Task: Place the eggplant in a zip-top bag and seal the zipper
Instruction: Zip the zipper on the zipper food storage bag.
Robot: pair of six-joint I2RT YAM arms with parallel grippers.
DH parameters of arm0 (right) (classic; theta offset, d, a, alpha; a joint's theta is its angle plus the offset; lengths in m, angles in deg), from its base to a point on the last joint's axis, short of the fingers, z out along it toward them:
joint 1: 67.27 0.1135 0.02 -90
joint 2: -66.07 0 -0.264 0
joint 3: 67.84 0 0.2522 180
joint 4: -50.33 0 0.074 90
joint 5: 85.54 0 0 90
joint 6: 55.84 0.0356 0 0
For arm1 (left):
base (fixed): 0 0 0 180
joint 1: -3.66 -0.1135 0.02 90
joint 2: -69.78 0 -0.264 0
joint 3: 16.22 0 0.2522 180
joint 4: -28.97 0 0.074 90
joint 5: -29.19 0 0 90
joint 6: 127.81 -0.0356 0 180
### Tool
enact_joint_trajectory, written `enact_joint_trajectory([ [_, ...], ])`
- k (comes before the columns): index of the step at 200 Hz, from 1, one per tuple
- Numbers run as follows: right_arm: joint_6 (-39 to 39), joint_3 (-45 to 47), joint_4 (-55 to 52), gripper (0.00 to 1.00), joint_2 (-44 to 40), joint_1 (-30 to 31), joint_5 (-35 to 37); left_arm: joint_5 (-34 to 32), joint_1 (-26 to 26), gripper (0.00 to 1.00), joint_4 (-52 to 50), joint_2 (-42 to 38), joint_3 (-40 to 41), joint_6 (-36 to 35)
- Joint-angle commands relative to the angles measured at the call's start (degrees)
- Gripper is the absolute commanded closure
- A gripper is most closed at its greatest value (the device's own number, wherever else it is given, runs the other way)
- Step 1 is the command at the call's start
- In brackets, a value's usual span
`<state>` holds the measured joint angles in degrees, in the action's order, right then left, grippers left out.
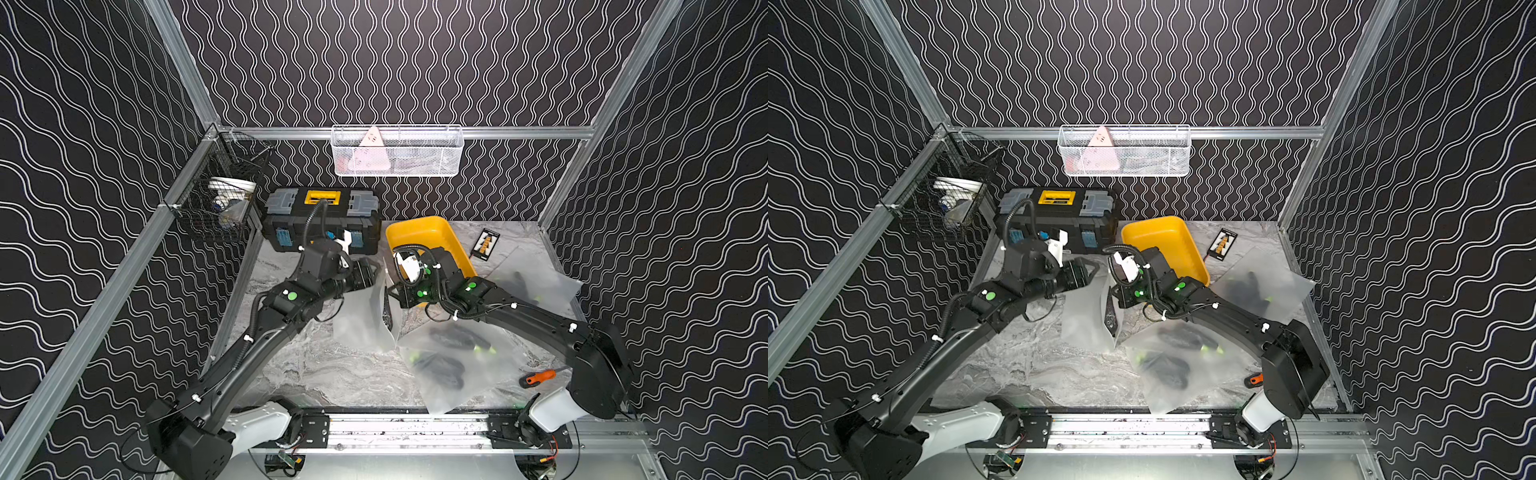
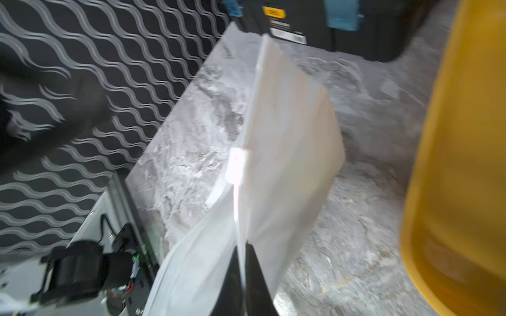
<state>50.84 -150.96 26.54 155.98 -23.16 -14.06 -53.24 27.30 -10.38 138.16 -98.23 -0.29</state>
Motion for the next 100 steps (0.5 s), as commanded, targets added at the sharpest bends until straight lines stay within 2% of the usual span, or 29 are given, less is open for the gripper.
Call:
enact_joint_trajectory([
  [1,-3.7,-1.0,-0.5,1.00,-0.2,0.1,-6.5,0.0,-0.9,0.36,-4.5,3.4,-3.4,-1.7],
  [26,-2.5,0.1,1.2,1.00,-0.2,0.1,-6.7,0.6,-1.0,0.39,-5.4,6.7,-4.4,-1.3],
  [100,-2.8,-0.9,0.6,1.00,2.3,1.1,-6.9,1.2,-1.1,0.39,-4.9,9.7,-5.0,-1.4],
])
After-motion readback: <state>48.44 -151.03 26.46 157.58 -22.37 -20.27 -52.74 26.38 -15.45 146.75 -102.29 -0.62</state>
